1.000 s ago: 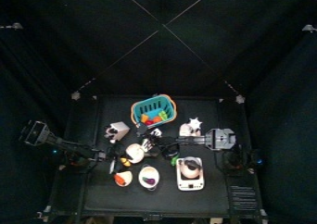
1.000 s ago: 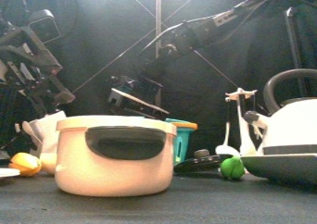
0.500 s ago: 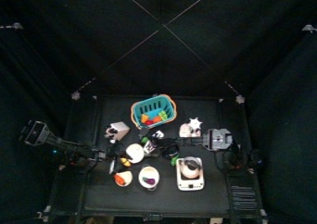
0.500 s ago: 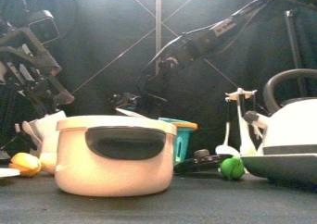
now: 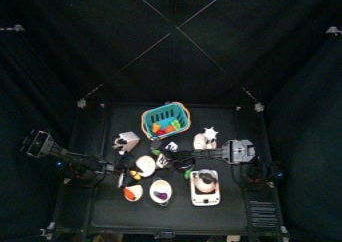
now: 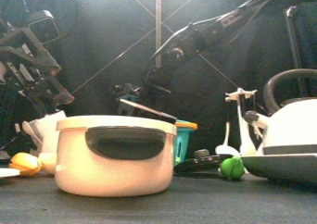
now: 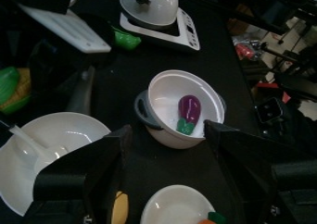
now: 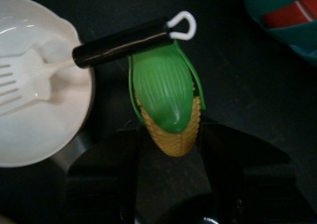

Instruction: Grab corn

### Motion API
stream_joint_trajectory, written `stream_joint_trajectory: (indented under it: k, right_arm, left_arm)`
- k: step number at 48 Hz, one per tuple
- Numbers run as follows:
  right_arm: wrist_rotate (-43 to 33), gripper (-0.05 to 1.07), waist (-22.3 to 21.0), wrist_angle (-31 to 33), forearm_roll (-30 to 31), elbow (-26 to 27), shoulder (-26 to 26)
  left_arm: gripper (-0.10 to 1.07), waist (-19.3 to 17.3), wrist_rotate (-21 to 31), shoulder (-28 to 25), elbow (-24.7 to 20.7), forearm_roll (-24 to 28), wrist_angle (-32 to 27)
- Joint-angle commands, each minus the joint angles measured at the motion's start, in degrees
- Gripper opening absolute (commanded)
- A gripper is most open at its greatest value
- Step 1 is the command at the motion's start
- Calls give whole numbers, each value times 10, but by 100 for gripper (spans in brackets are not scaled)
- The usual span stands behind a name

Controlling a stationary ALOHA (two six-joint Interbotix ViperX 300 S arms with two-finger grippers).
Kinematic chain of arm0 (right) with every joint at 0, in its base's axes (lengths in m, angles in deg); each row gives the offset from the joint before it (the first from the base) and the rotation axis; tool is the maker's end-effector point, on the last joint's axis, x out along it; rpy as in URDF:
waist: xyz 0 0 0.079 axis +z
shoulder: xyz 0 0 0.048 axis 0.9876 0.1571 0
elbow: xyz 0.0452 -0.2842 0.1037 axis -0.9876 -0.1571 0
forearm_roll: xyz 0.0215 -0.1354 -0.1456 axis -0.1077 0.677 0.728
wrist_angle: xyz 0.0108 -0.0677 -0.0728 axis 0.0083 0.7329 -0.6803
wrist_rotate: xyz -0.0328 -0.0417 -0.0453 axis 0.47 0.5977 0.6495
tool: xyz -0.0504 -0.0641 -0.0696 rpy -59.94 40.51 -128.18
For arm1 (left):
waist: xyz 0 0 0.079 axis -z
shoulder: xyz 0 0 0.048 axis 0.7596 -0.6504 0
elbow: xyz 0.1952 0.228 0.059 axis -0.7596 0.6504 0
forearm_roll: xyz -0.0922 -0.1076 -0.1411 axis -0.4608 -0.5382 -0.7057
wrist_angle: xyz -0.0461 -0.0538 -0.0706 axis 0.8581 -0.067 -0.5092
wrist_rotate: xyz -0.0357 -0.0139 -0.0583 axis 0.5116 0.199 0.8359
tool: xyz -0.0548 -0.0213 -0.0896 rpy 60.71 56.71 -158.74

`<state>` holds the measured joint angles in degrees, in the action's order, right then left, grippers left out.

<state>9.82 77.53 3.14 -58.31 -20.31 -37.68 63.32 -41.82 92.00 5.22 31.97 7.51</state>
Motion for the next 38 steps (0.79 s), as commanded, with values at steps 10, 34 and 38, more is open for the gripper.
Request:
stream_joint_trajectory:
  k: [10, 34, 38]
  right_arm:
    - [-4, 53, 9, -1, 14, -67, -94]
    - [-9, 53, -47, -31, 235, -31, -169]
    - [-8, 54, -72, -47, 247, -14, -145]
  left_arm:
    - [97, -1, 0, 1, -7, 0, 2]
    - [97, -3, 0, 1, -8, 0, 2]
    - [97, -3, 0, 1, -9, 0, 2]
